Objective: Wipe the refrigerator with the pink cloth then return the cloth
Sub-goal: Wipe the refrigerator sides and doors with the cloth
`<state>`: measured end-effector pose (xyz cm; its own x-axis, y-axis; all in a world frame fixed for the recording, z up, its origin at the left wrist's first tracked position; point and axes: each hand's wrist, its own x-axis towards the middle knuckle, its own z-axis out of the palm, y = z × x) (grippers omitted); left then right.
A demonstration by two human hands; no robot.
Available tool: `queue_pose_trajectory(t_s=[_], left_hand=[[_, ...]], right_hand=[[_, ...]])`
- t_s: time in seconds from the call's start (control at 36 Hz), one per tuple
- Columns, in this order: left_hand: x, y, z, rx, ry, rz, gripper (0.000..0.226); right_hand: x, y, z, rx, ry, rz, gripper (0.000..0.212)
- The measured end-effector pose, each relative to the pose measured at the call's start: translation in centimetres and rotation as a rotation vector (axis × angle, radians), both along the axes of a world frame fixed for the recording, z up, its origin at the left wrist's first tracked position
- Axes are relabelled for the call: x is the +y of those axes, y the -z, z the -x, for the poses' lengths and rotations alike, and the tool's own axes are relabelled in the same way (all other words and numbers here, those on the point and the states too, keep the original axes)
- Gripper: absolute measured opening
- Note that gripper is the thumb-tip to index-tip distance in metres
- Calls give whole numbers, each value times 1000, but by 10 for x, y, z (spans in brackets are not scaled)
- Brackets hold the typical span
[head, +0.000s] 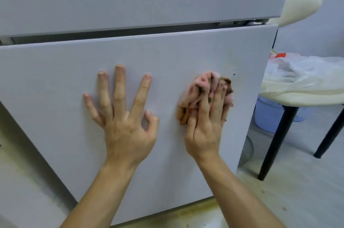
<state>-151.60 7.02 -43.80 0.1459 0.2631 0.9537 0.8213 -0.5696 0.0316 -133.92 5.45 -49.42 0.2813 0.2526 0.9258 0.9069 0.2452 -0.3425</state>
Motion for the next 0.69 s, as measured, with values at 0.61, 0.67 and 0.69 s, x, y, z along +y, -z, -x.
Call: queue_pose_trajectory(t_s=[0.61, 0.67, 0.69], left_hand=[[0, 0, -27, 74, -9, -24, 69], [0, 1, -27, 76, -18, -31, 69], [0, 1, -27, 76, -18, -34, 69]], right_hand=[[-12, -94, -32, 44, -48, 32, 63], [-9, -83, -33, 23, -33, 4, 65], [-8, -71, -34, 6, -22, -9, 67]])
